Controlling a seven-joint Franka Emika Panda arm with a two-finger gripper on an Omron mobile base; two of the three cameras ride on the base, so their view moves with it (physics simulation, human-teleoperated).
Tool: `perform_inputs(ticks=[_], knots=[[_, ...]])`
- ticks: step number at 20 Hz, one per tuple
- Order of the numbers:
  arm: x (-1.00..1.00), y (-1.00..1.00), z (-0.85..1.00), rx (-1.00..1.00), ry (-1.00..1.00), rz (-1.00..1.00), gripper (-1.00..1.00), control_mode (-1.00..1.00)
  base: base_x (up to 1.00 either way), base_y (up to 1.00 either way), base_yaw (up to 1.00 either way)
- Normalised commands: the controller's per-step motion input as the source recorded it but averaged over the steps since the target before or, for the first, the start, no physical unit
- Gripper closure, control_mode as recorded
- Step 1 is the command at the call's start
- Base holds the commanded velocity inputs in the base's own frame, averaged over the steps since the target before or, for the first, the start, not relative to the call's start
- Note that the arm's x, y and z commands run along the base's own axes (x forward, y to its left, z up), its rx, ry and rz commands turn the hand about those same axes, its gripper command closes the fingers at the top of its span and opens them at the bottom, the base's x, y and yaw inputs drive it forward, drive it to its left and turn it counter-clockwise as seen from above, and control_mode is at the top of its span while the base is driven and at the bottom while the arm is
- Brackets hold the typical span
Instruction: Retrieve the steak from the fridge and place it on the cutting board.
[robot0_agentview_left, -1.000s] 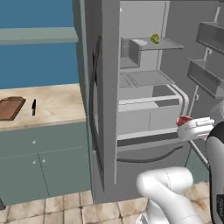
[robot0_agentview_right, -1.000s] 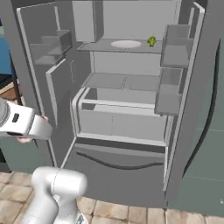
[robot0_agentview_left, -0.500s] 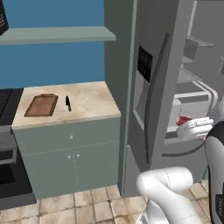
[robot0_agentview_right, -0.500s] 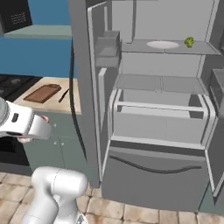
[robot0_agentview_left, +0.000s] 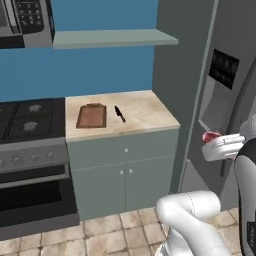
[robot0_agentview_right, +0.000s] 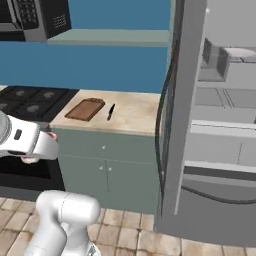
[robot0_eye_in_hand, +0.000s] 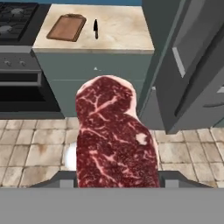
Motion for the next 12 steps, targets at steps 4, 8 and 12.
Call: perform_inputs(ticks=[4, 8, 12], knots=[[0.0, 0.0, 0.0, 0.0, 0.0, 0.0, 1.0, 1.0, 0.07, 0.85, 0.0], [0.0, 0.0, 0.0, 0.0, 0.0, 0.0, 1.0, 1.0, 0.51, 0.47, 0.0], [0.0, 0.0, 0.0, 0.0, 0.0, 0.0, 1.0, 1.0, 0.62, 0.14, 0.0]])
